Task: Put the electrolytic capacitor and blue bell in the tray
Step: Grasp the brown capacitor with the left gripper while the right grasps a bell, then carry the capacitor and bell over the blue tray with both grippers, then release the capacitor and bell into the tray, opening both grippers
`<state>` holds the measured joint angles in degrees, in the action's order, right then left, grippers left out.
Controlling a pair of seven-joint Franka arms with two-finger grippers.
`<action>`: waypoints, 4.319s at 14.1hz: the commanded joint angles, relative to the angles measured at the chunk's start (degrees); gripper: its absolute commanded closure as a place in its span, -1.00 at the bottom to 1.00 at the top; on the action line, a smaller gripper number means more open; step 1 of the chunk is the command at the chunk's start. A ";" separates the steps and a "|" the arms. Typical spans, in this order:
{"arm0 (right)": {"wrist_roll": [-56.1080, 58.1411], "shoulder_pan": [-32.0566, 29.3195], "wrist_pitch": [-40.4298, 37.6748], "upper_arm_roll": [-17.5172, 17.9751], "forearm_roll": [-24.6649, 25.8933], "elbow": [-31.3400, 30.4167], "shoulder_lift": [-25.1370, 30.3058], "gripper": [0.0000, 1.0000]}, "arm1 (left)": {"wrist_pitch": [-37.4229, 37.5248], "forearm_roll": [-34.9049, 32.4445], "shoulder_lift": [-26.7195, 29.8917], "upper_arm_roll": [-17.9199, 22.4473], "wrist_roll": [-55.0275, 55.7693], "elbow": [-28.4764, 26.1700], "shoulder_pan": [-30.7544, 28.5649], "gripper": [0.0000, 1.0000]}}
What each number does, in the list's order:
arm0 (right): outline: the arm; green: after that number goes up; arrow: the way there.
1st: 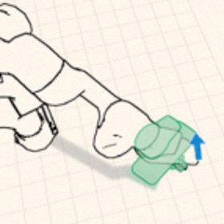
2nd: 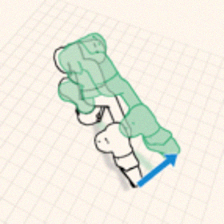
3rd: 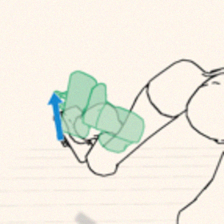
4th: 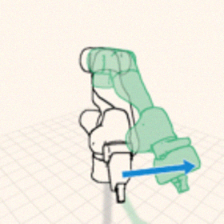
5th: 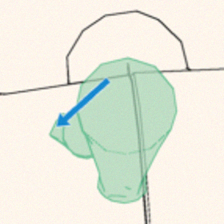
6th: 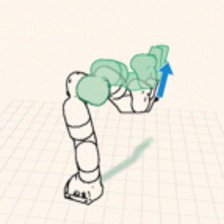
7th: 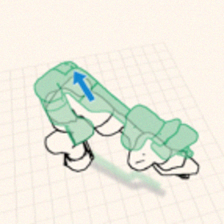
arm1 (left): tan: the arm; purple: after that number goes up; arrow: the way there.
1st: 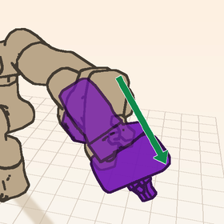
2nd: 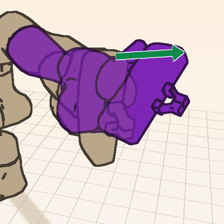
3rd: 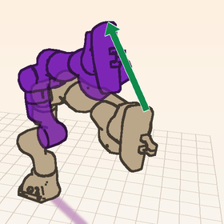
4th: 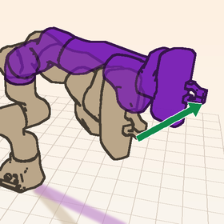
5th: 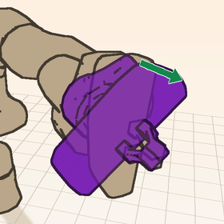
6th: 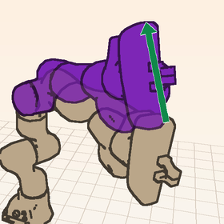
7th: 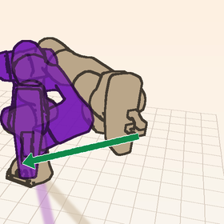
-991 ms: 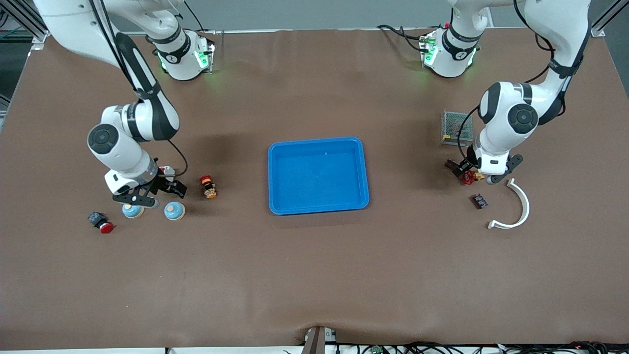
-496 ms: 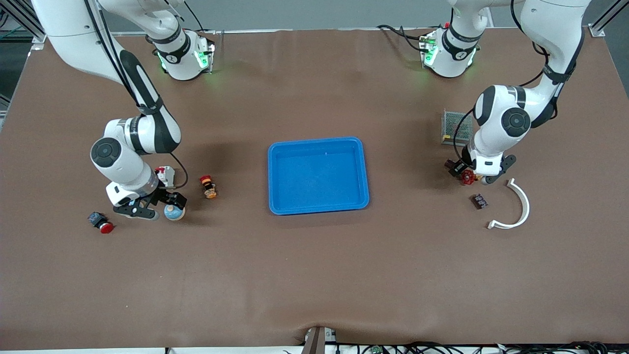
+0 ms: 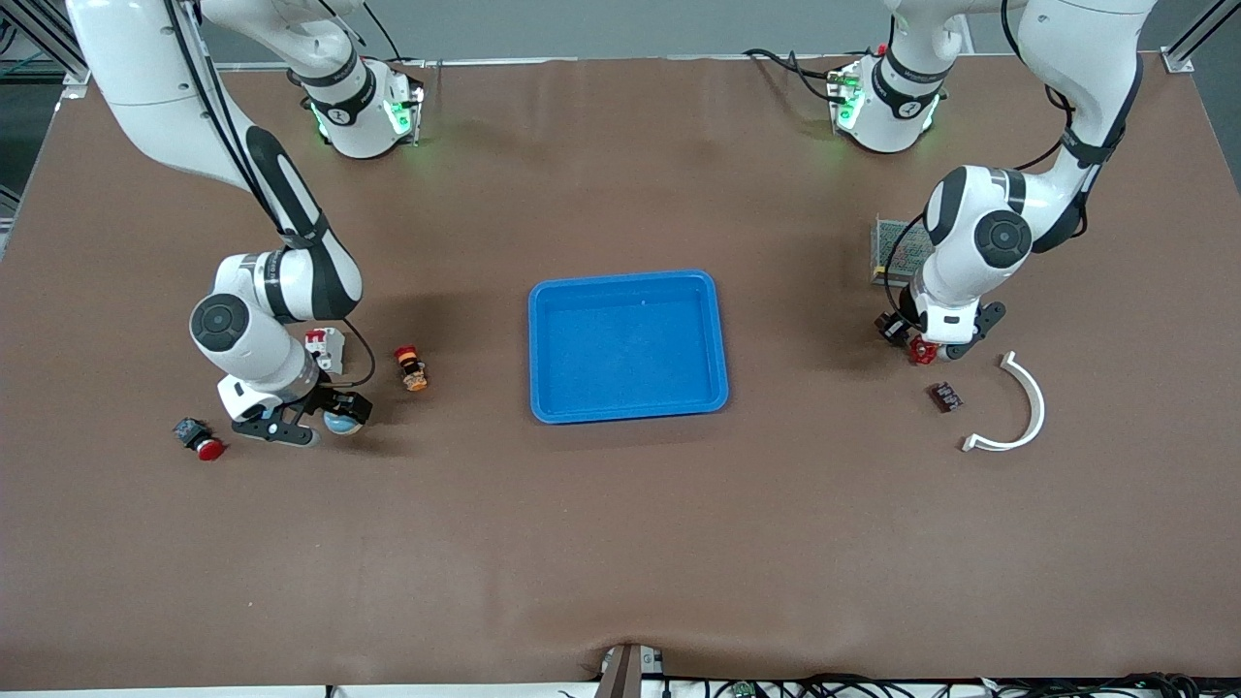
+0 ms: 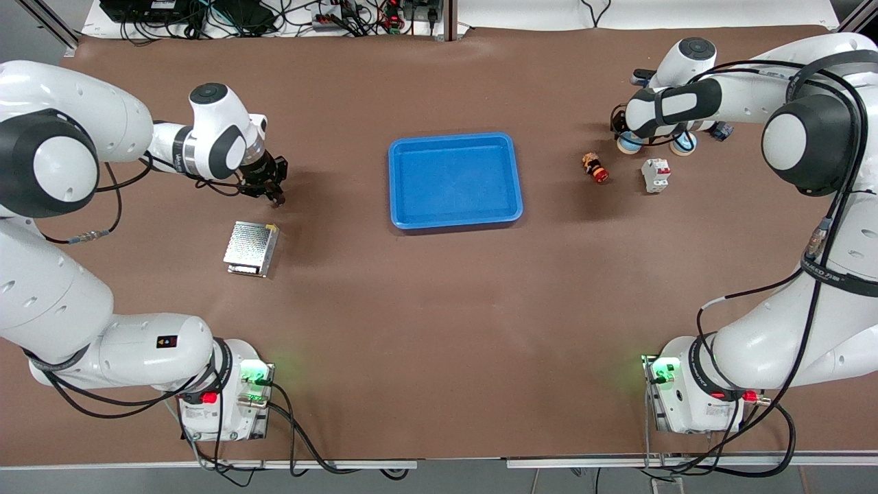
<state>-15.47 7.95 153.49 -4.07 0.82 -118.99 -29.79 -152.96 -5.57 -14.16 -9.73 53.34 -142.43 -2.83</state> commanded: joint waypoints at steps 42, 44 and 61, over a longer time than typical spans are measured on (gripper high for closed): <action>-92.81 25.00 -19.19 11.19 7.43 27.67 -10.11 1.00 | 8.37 -2.08 -15.29 -17.08 53.45 28.35 17.16 -1.00; -93.69 25.09 -18.05 11.19 8.84 27.59 -10.82 1.00 | 15.37 -2.43 -13.53 -17.08 53.18 31.76 16.19 -1.00; -95.28 24.83 -16.55 11.19 15.61 27.85 -13.72 -1.00 | 40.54 -13.32 -9.91 -17.26 14.97 36.09 -8.68 -1.00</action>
<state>-109.12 32.57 137.62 7.45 14.27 -92.74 -43.08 -112.90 -16.21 -23.80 -26.33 71.07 -105.51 -9.95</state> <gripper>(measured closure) 0.106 0.000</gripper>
